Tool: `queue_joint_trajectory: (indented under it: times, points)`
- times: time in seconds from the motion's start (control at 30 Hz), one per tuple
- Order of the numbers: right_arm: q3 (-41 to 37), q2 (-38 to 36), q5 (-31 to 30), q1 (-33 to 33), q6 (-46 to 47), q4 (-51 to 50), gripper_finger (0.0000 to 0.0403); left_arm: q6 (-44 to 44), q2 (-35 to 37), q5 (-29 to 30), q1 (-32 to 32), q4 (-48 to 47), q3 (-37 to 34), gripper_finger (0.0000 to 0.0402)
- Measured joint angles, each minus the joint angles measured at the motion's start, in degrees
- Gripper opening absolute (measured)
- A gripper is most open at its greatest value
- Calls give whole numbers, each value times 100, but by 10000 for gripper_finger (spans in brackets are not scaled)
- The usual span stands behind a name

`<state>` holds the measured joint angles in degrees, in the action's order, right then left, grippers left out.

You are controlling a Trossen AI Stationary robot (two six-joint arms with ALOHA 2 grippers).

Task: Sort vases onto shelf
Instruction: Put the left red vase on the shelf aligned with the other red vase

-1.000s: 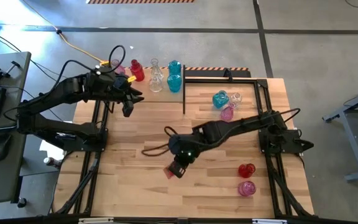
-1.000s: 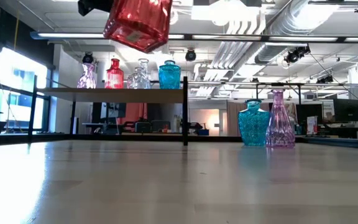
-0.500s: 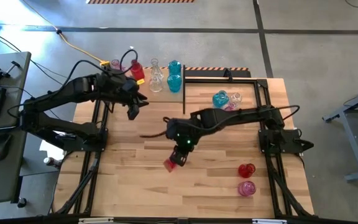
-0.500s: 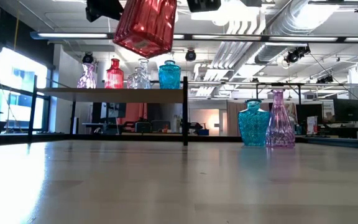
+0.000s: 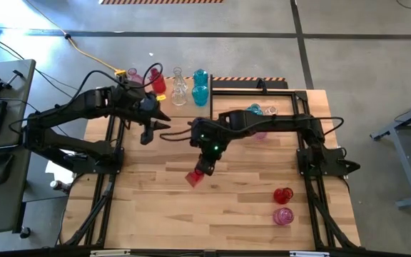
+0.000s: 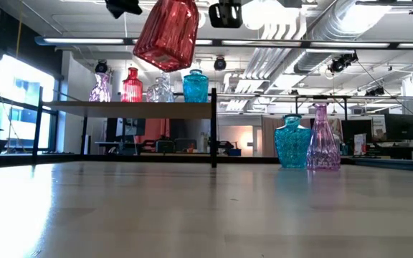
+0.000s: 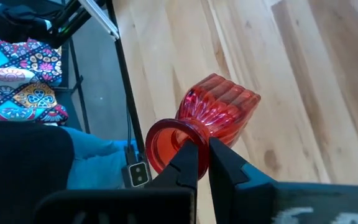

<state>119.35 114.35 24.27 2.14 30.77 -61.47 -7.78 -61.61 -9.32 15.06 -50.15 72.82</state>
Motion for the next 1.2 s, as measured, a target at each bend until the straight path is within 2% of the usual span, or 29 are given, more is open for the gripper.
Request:
queue_joint_trajectory:
  times: [0.2, 0.4, 1.07, 1.2]
  points:
    - [0, -140, -17, -295, -242, 92, 0, -323, -14, 0, -133, 42, 0, 113]
    - [0, -162, -28, -503, -472, 51, 0, 133, -217, 23, -200, 53, 0, 113]
    - [0, -165, -71, -554, -1169, -449, 0, 326, -1276, 288, -191, 104, 0, 113]
    - [0, -167, -71, -554, -1290, -541, 0, 59, -1450, -343, -68, 394, -2, 113]
